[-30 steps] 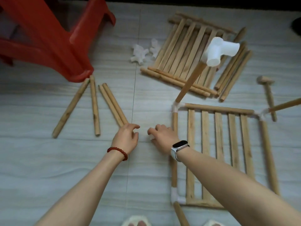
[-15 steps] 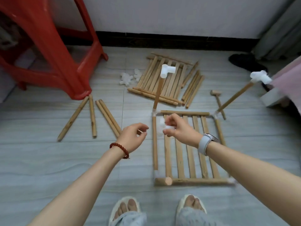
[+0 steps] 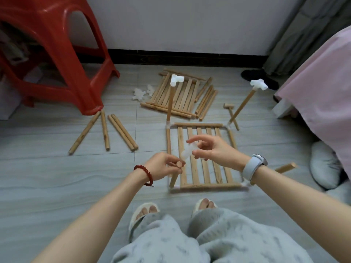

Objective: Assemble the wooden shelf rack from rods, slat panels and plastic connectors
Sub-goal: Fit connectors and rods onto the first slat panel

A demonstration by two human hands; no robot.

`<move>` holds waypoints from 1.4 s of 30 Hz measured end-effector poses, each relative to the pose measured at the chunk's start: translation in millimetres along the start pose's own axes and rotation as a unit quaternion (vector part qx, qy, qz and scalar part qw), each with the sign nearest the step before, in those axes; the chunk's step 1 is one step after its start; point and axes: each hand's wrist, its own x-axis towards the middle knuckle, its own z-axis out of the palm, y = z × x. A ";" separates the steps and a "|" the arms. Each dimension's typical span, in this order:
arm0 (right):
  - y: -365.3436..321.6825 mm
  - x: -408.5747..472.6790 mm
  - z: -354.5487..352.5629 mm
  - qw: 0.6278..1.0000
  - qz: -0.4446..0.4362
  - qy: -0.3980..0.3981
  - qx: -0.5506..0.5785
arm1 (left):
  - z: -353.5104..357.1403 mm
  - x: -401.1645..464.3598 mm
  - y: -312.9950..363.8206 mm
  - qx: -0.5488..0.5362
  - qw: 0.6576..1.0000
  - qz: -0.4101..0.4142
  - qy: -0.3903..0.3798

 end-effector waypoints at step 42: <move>3.2 11.1 -6.4 0.985 0.090 -0.093 -0.115 | 2.7 21.7 16.3 -0.243 0.963 -0.095 0.068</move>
